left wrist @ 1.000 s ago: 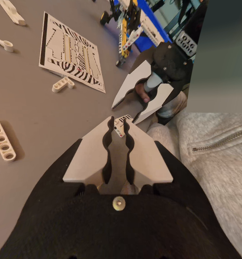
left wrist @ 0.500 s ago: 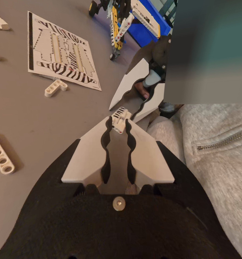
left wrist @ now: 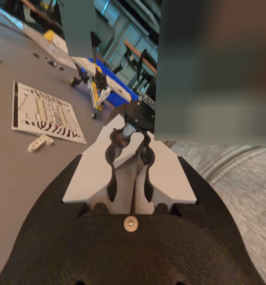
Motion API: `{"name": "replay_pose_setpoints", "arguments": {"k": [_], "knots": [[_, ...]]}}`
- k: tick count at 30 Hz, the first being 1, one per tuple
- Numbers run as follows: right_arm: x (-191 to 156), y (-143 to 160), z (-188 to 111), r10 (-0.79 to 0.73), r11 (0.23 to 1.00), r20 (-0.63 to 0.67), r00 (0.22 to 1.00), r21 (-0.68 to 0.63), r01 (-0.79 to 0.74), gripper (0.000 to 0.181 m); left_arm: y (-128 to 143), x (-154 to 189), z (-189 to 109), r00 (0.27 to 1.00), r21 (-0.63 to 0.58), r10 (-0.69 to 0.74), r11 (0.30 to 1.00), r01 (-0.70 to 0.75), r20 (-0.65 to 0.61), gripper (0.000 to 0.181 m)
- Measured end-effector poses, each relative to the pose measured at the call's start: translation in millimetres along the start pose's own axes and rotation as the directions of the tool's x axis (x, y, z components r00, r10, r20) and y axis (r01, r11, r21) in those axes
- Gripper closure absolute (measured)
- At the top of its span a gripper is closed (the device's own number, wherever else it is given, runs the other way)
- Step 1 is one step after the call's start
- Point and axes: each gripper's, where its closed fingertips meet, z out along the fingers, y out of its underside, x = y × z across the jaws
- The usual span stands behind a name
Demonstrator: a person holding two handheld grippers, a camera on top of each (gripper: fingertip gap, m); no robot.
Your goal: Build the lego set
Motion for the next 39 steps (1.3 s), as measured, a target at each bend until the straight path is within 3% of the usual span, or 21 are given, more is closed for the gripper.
{"name": "replay_pose_setpoints", "arguments": {"k": [4,9,12,18,23,29,33,36,39], "knots": [[1,-2,1,0.005,1.0,0.008,1.0,0.003,-0.005,0.151,-19,-3,-6,0.993,0.089,0.103,0.99,-0.108,0.058,0.147],[1,-3,1,0.044,0.999,0.043,0.998,0.011,-0.044,0.151,-30,-18,-2,0.928,-0.009,0.307,0.95,-0.312,0.214,0.148],[0,-4,1,0.069,0.997,0.078,0.995,0.014,-0.07,0.151,-26,-28,9,0.901,-0.076,0.371,0.929,-0.363,0.226,0.151],[-4,-2,1,0.018,1.0,0.082,0.996,0.008,-0.018,0.152,-19,-23,25,0.942,-0.073,0.313,0.949,-0.306,0.122,0.151],[-5,-1,3,-0.054,0.999,0.029,0.998,0.001,0.054,0.152,-25,-21,20,0.97,-0.018,0.232,0.973,-0.232,0.073,0.151],[-6,-1,2,-0.03,1.0,0.052,0.998,0.001,0.03,0.152,-30,-22,16,0.991,0.025,0.133,0.991,-0.133,0.02,0.147],[-6,-1,3,-0.034,0.999,0.055,0.998,0.002,0.034,0.152,-33,-26,15,0.988,0.034,0.142,0.989,-0.144,0.052,0.146],[-5,-2,4,-0.053,0.999,0.038,0.998,0.0,0.053,0.152,-38,-35,16,0.973,0.038,0.179,0.982,-0.186,0.146,0.146],[-5,-2,4,-0.049,0.999,0.042,0.998,0.0,0.049,0.152,-53,-39,23,0.941,0.035,0.239,0.966,-0.254,0.241,0.168]]}}
